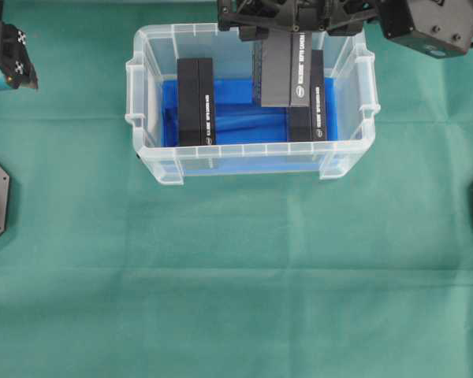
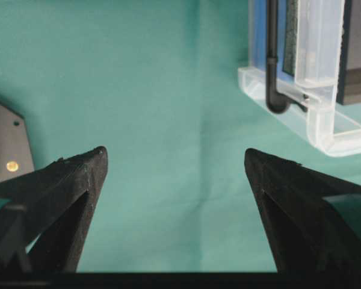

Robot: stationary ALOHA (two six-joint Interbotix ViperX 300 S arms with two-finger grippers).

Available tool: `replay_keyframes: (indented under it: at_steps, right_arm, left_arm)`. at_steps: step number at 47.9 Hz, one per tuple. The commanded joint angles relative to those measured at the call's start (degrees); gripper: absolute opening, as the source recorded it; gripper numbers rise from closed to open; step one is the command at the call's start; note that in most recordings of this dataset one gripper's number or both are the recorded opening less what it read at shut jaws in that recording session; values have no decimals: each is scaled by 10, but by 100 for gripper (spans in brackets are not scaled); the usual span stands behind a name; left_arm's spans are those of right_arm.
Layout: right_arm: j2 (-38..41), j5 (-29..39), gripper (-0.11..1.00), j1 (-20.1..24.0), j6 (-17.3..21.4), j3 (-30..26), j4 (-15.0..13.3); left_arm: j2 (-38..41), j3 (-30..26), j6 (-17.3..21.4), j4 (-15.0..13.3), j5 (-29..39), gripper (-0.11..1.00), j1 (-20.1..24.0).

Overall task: Take out the box from the case.
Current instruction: 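Lift the middle black box up out of the bin with the right gripper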

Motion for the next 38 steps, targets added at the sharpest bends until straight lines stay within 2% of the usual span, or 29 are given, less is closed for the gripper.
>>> replay_keyframes:
  at_steps: [1,13,19,33,38]
  right_arm:
    - [-28,-2,68,0,-1,-16,-5]
    - [-28,2,68,32,2,-16,-5]
    - [-26,11,68,64,11,-16,-5]
    - [-22,43,68,138,64,-16,-11]
    - [-18,45,68,170,96,-16,-11]
  left_arm:
    - [-2,-6,1,2,-1,96,-1]
    - [-2,-6,1,2,0,96,-1]
    - [-2,-6,1,2,0,96,-1]
    - [-1,-6,2,2,0,96,-1]
    - [0,-6,2,2,0,96,-1]
